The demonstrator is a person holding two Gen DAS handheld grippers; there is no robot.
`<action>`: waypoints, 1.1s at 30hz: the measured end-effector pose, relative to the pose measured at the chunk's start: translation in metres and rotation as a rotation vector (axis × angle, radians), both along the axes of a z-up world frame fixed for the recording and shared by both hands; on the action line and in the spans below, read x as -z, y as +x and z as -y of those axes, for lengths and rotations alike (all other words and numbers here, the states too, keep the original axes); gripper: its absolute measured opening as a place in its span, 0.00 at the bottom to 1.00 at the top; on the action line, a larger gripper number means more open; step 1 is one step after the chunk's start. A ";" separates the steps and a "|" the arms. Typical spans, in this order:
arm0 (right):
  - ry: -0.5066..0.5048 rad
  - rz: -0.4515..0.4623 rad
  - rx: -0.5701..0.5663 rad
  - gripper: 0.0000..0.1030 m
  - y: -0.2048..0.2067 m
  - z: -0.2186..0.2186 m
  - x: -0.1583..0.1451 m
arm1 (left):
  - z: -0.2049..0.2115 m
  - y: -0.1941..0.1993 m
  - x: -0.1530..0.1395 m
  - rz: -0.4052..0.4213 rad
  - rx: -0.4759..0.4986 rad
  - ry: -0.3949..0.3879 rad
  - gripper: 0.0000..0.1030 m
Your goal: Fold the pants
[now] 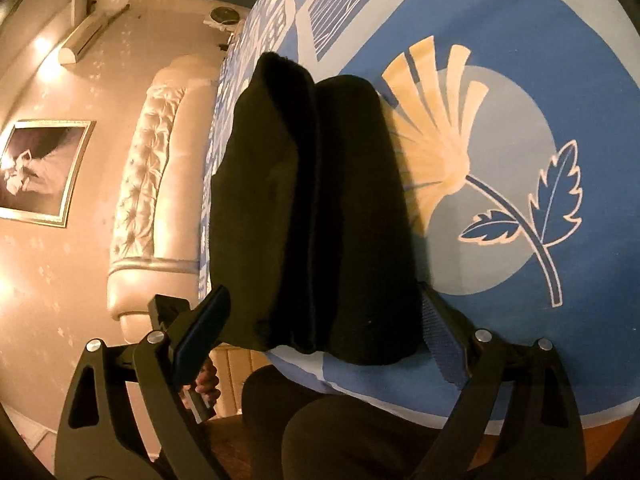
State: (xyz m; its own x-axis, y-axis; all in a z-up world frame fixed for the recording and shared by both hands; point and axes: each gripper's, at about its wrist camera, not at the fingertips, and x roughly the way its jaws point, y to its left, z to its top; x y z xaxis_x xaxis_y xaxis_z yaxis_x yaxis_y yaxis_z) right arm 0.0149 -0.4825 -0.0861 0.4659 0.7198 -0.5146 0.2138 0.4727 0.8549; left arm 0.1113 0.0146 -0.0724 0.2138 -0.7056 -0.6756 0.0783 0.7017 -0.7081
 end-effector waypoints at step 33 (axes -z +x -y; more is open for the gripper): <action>-0.150 0.008 -0.085 0.71 0.008 -0.031 -0.007 | 0.037 0.000 -0.002 0.091 0.037 0.081 0.82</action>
